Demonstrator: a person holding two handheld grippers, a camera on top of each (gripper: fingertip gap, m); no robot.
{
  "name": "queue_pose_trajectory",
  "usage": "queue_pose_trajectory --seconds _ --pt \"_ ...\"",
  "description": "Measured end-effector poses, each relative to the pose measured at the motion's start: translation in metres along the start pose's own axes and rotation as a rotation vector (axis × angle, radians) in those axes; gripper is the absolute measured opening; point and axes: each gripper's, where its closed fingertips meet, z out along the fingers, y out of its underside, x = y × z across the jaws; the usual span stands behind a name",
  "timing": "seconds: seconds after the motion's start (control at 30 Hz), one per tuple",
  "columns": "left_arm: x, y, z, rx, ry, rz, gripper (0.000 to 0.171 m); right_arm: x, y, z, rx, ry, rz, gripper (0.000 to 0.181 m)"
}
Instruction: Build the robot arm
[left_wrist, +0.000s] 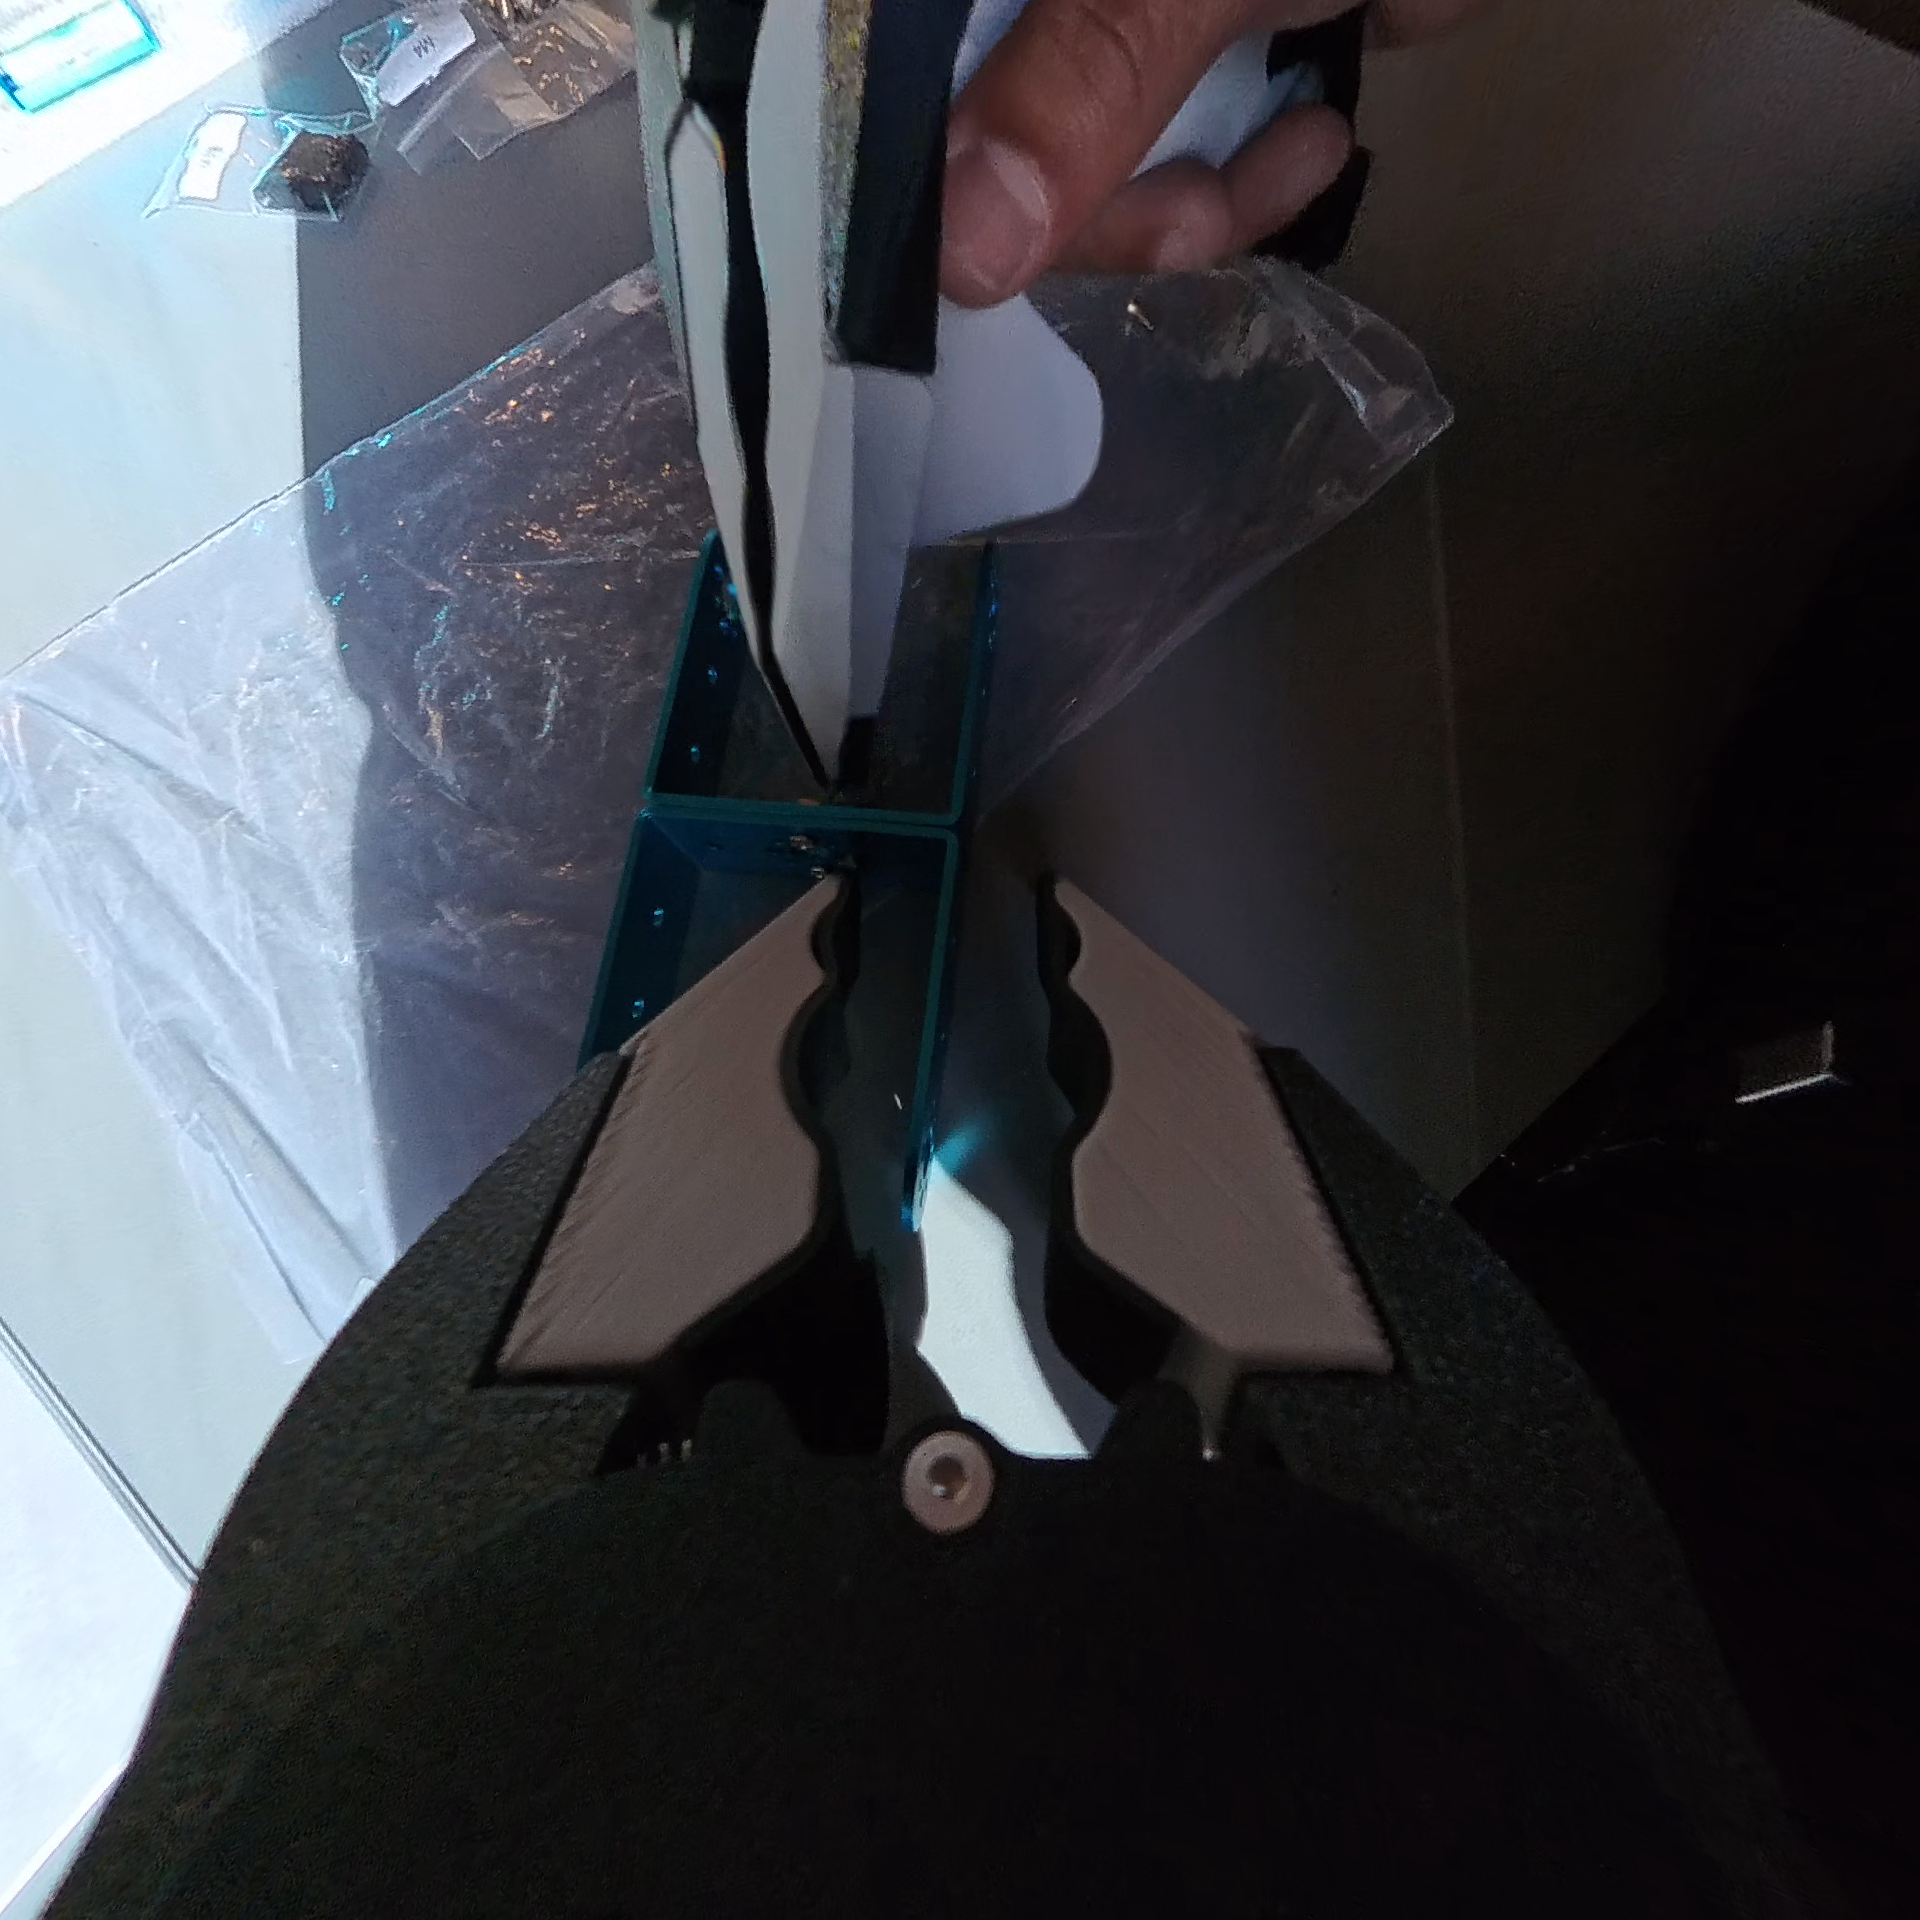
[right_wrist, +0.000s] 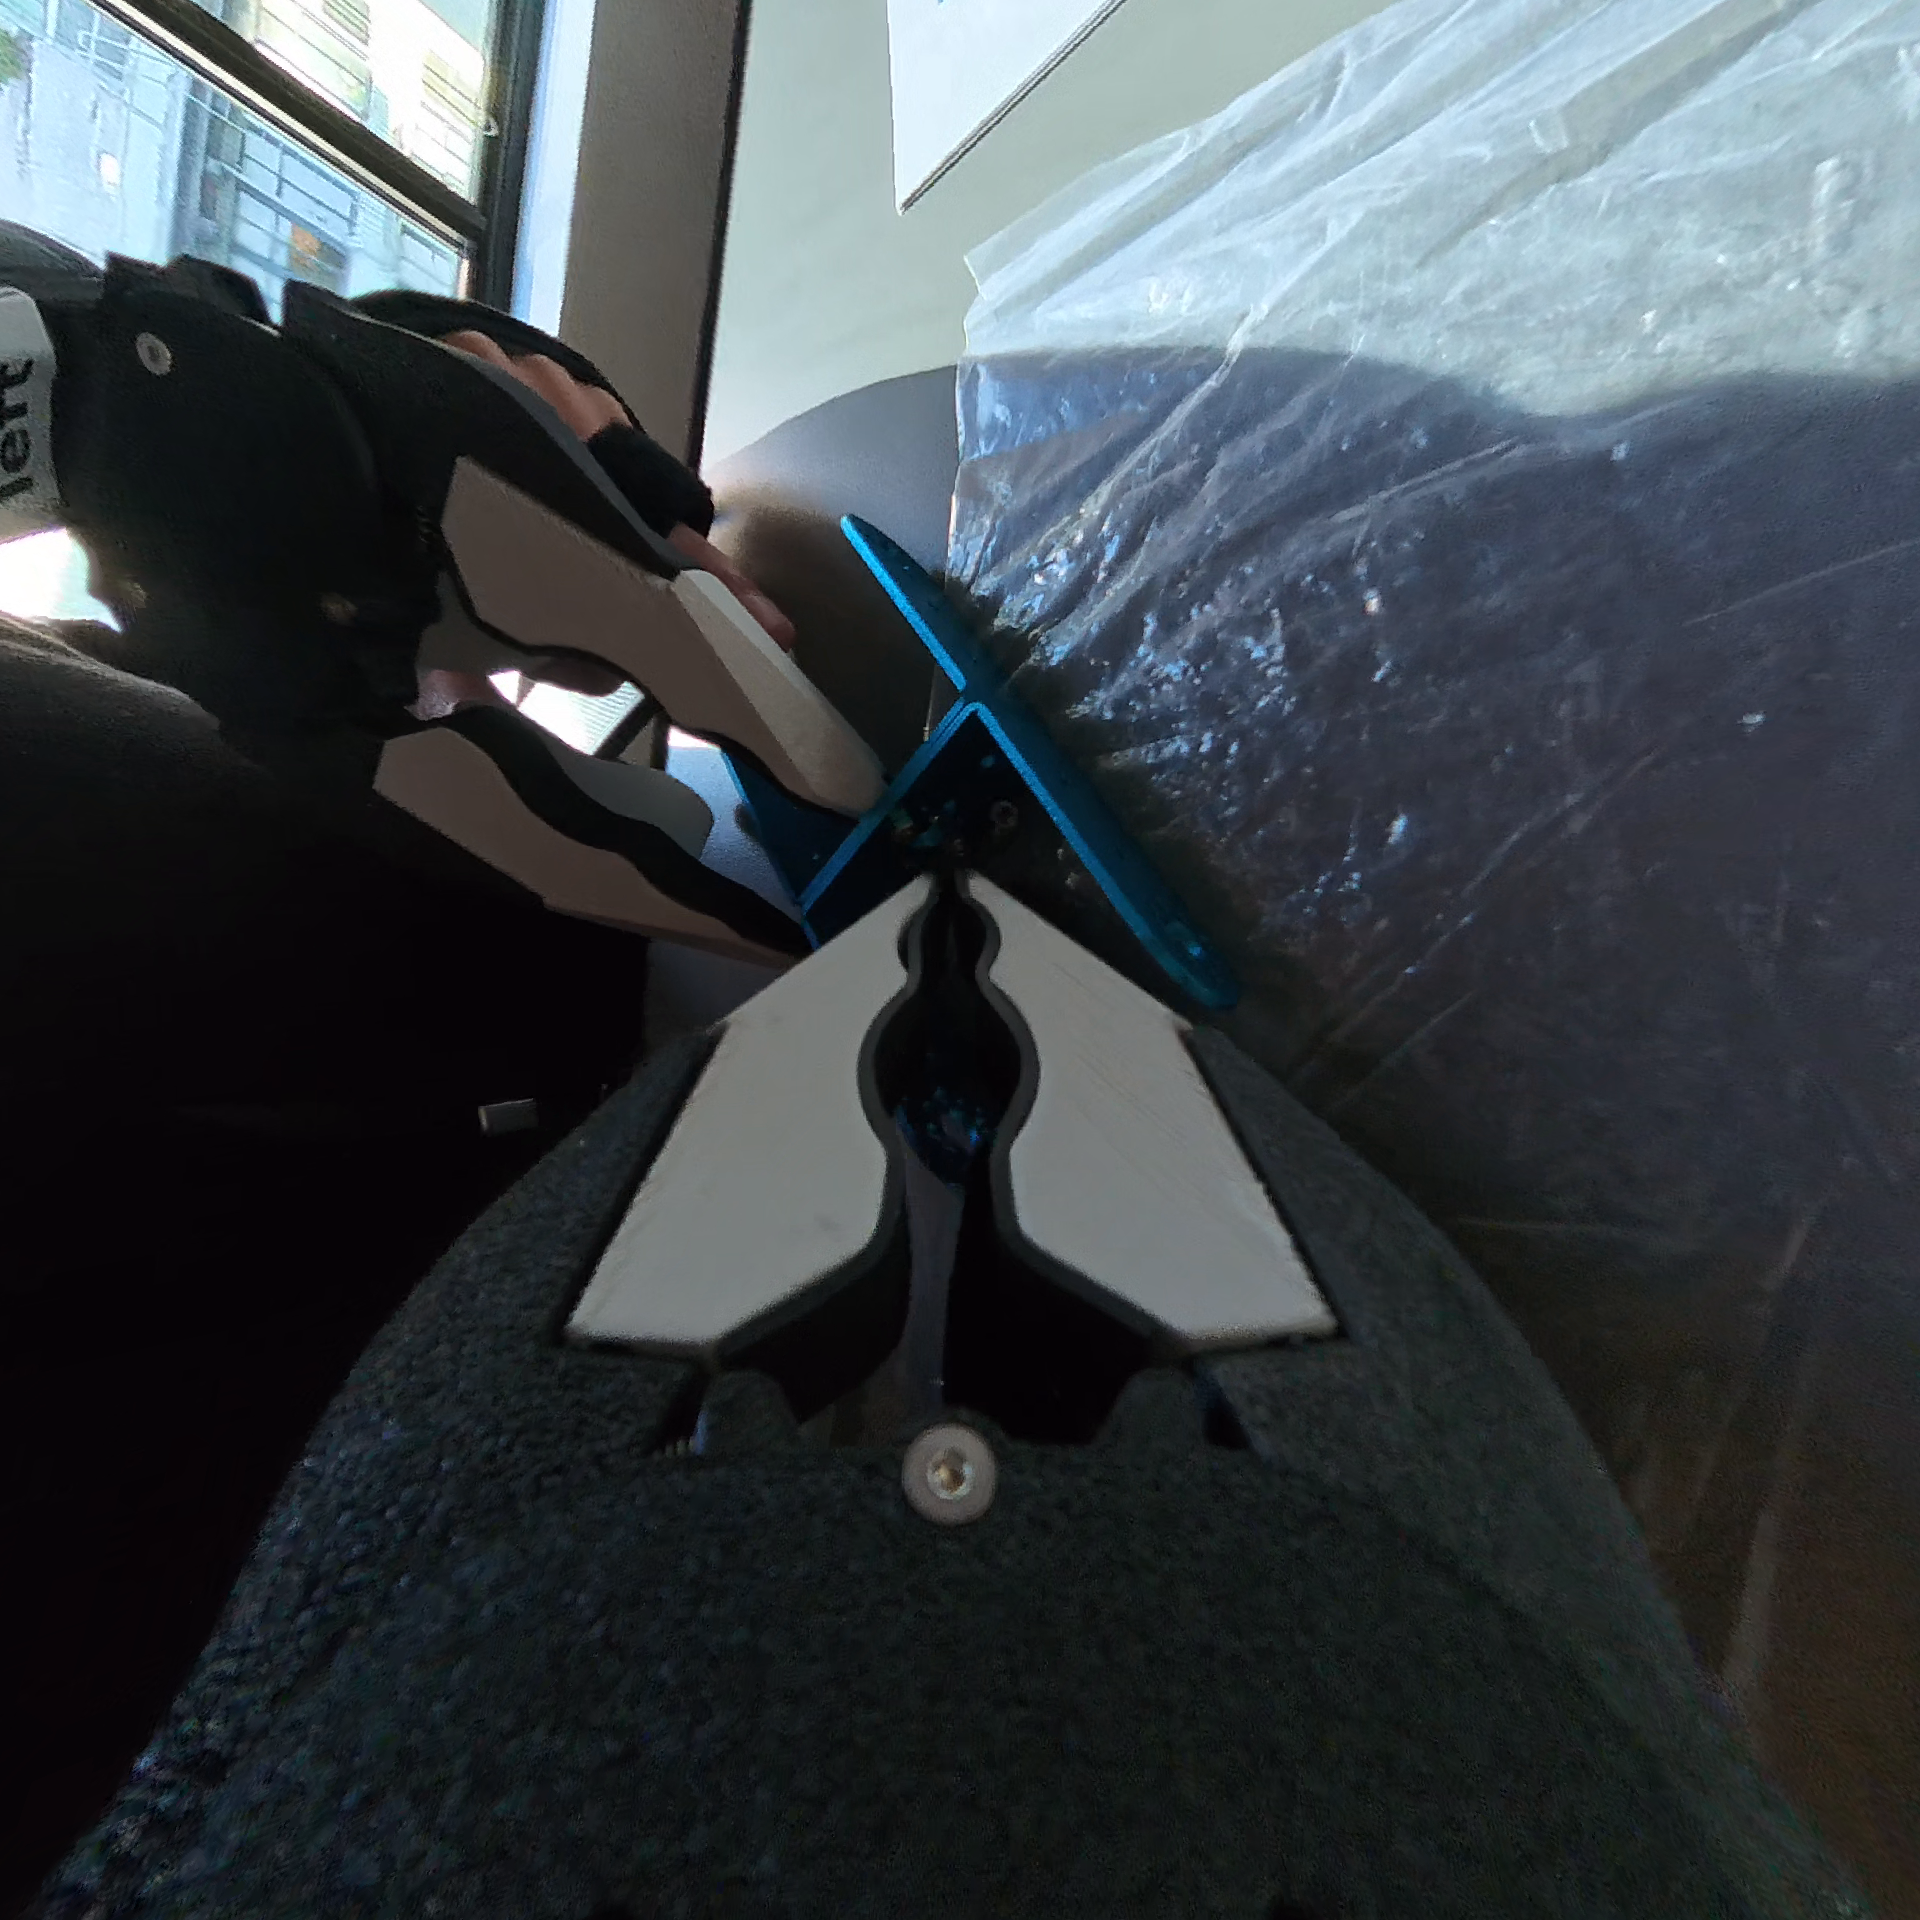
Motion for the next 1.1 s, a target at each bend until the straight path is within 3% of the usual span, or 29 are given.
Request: queue_pose_trajectory --seconds 0.2,0.33,0.47,0.6,0.83,0.97,1.1 --pt "0.002 0.000 0.000 -0.006 0.021 -0.003 0.028 0.001 -0.002 -0.012 -0.019 0.056 -0.149 0.000" --pt "0.001 0.004 -0.004 -0.023 0.018 0.012 0.021 0.002 -0.013 -0.016 -0.033 0.149 -0.344 0.000" --pt "-0.007 0.014 -0.014 -0.048 0.015 0.010 0.005 0.003 -0.014 -0.016 -0.118 0.148 -0.503 0.006" --pt "-0.011 0.023 -0.028 -0.046 0.025 -0.009 0.001 0.004 -0.010 -0.004 -0.218 0.138 -0.656 0.007" --pt "-0.015 0.036 -0.038 -0.058 -0.009 -0.015 0.003 0.010 -0.011 0.013 -0.334 0.173 -0.745 0.009" --pt "-0.018 0.034 -0.037 -0.047 -0.036 -0.038 0.026 0.011 -0.010 0.013 -0.374 0.192 -0.755 0.009" --pt "-0.012 0.028 -0.032 -0.029 -0.026 -0.036 0.029 0.011 -0.011 0.013 -0.394 0.233 -0.788 0.005"
